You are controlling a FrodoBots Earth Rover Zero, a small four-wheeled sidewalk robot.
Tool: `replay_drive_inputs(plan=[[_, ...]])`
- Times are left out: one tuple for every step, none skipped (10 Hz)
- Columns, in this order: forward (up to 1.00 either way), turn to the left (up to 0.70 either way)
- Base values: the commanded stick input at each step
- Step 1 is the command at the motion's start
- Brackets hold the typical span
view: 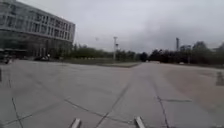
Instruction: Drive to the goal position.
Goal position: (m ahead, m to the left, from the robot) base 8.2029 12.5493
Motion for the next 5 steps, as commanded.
replay_drive_inputs(plan=[[1.00, 0.41], [1.00, 0.08], [1.00, 0.01], [1.00, 0.01], [1.00, 0.01]])
